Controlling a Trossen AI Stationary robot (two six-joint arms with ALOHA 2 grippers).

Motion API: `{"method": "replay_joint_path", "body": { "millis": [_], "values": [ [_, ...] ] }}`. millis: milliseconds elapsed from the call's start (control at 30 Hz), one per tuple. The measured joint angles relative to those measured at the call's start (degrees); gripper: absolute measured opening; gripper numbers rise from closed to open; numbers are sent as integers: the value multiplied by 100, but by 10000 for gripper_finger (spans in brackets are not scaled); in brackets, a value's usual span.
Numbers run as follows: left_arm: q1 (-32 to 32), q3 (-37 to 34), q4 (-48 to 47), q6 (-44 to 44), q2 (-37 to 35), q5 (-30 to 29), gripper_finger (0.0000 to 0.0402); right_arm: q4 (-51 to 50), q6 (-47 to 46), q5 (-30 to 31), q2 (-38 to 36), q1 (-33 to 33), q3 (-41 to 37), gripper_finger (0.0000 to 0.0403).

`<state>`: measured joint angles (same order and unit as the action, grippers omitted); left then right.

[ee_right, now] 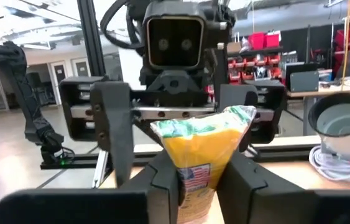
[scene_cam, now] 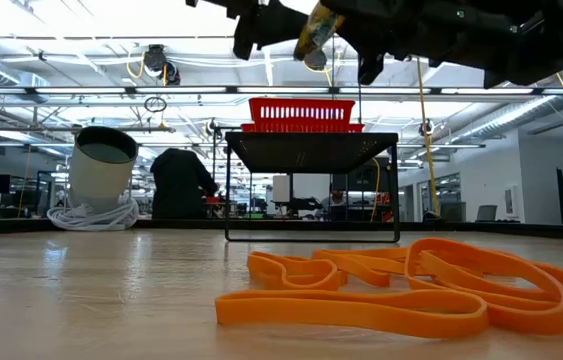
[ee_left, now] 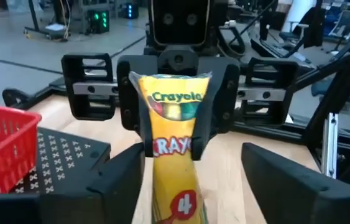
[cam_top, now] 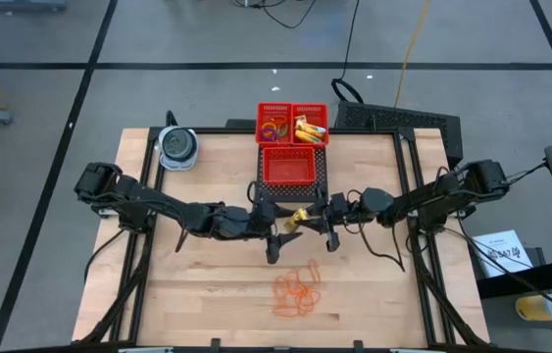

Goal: Pick & Place Office Desk Supplies
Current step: Put the yellow pack of crayon in the top right red bin on the shelf

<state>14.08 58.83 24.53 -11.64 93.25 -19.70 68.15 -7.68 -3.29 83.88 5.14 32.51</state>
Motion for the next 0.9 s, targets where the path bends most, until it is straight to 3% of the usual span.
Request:
{"method": "replay_joint_path", "body": {
  "millis": [300,500,667,800,900],
  "values": [
    [200,0,-50,54,-506,-126,309,-110,163,-131,-722,-597,0,80],
    [280,4,-370,241,-723,80,310,-364,603,724,-1377,-1308,86,67],
    [224,2,-424,244,-662,16,303,-2862,773,849,-1806,-2164,1006,65],
    [159,0,-672,104,-647,-84,302,-4983,993,777,-1618,-2801,2090,71],
    [91,0,-775,76,-649,-136,305,-5899,1267,789,-1294,-3209,2693,70]
  ]
}}
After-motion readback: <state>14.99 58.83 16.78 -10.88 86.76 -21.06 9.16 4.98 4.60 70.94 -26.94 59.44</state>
